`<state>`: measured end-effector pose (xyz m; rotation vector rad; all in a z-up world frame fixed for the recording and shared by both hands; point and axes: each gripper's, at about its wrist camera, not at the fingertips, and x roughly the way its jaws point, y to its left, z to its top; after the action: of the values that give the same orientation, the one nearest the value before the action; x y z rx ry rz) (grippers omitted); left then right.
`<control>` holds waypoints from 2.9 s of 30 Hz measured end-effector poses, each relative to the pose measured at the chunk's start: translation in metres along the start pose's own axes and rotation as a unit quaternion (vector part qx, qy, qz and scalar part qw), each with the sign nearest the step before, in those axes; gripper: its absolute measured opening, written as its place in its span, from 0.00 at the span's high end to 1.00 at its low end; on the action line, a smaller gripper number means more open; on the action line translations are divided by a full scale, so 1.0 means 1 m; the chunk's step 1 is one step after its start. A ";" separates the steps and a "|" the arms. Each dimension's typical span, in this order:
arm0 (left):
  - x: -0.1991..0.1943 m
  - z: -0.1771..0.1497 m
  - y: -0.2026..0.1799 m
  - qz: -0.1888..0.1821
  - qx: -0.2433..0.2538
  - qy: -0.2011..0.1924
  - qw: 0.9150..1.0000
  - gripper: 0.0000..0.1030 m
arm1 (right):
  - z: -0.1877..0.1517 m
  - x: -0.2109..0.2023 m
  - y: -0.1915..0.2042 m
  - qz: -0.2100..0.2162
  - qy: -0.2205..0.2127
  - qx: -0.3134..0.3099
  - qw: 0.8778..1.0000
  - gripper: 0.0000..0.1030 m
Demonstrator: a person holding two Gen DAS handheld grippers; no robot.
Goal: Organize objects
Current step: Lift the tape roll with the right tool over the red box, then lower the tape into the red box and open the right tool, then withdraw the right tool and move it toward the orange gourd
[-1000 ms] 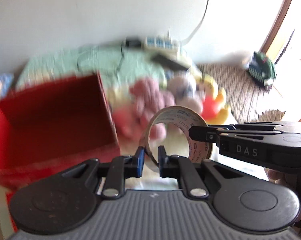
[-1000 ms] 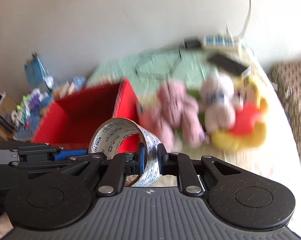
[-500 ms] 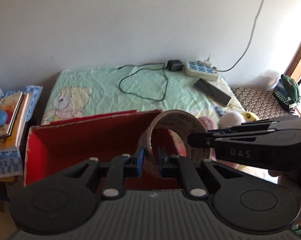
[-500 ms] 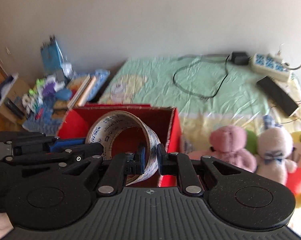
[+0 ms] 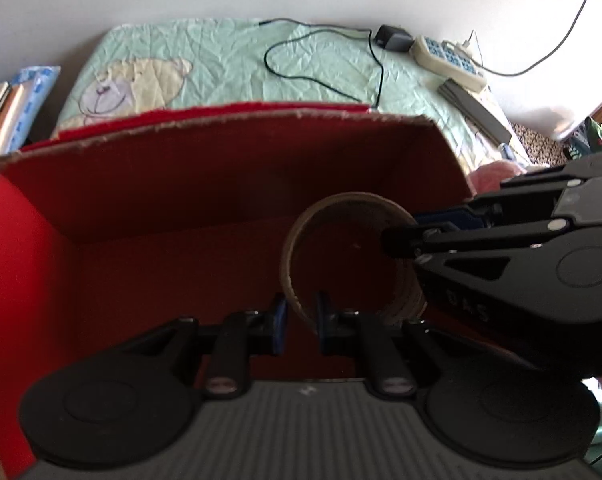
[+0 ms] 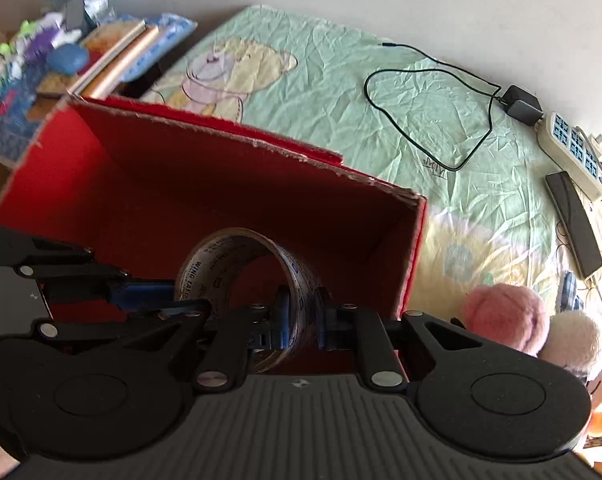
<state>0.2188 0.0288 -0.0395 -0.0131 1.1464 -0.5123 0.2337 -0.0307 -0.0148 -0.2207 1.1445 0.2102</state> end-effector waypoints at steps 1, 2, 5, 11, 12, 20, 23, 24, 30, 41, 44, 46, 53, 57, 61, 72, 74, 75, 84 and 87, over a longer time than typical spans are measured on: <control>0.003 0.001 0.001 -0.004 0.002 0.004 1.000 0.91 | 0.001 0.003 0.000 -0.003 0.005 0.001 1.000 0.88; 0.003 0.001 0.001 -0.006 0.005 0.006 1.000 0.91 | 0.001 0.005 0.000 -0.005 0.010 0.004 1.000 0.88; 0.010 0.003 0.000 -0.018 0.013 0.021 1.000 0.92 | 0.002 0.011 0.002 -0.019 0.016 0.002 1.000 0.89; 0.017 0.007 -0.004 -0.027 0.028 0.025 0.999 0.89 | 0.006 0.009 -0.004 -0.025 -0.001 0.021 0.999 0.86; 0.017 0.008 -0.004 -0.026 0.031 0.024 0.999 0.88 | 0.006 0.006 -0.006 -0.020 -0.006 0.026 0.999 0.85; -0.015 -0.004 0.027 0.006 0.029 -0.015 0.999 0.84 | -0.008 -0.016 -0.022 0.124 0.000 0.126 0.984 0.82; -0.020 -0.010 0.038 0.050 0.026 -0.022 0.998 0.83 | -0.012 -0.012 -0.009 0.179 0.022 0.139 0.974 0.79; -0.020 -0.011 0.041 0.064 0.022 -0.019 0.997 0.83 | -0.012 -0.009 -0.002 0.189 0.033 0.138 0.972 0.79; -0.011 -0.011 0.048 0.109 0.020 -0.009 0.994 0.82 | -0.012 0.016 0.029 0.151 0.064 0.106 0.981 0.79; -0.009 -0.011 0.036 0.145 0.042 -0.019 0.988 0.67 | -0.013 0.033 0.004 0.091 0.047 0.164 0.981 0.84; -0.007 -0.011 0.032 0.150 0.049 -0.017 0.987 0.66 | -0.011 0.035 0.006 0.084 0.040 0.160 0.983 0.83; -0.005 -0.011 0.029 0.159 0.054 -0.018 0.986 0.66 | -0.012 0.037 0.009 0.076 0.036 0.152 0.985 0.83; -0.004 -0.012 0.026 0.181 0.048 -0.019 0.982 0.64 | -0.015 0.038 0.005 0.078 0.025 0.145 0.986 0.82; -0.005 -0.012 0.021 0.192 0.046 -0.024 0.980 0.64 | -0.017 0.039 0.001 0.089 0.017 0.149 0.985 0.82; -0.009 -0.014 0.011 0.195 0.044 -0.030 0.979 0.64 | -0.021 0.035 -0.003 0.093 0.001 0.149 0.984 0.82; -0.032 -0.028 -0.019 0.203 0.024 -0.051 0.978 0.62 | -0.048 0.003 -0.024 0.160 -0.045 0.168 0.972 0.78; -0.038 -0.031 -0.025 0.205 0.018 -0.056 0.977 0.62 | -0.055 -0.008 -0.026 0.160 -0.061 0.166 0.971 0.75; -0.041 -0.033 -0.029 0.207 0.017 -0.059 0.976 0.62 | -0.058 -0.012 -0.028 0.159 -0.070 0.164 0.971 0.74; -0.069 -0.054 -0.060 0.230 0.009 -0.081 0.970 0.55 | -0.090 -0.056 -0.026 0.157 -0.126 0.167 0.965 0.68; -0.078 -0.062 -0.067 0.235 -0.001 -0.087 0.968 0.53 | -0.102 -0.065 -0.028 0.156 -0.143 0.166 0.963 0.62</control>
<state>0.1148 0.0153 0.0192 0.2043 0.9375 -0.0846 0.1267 -0.0890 0.0061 0.2829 0.9048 0.3139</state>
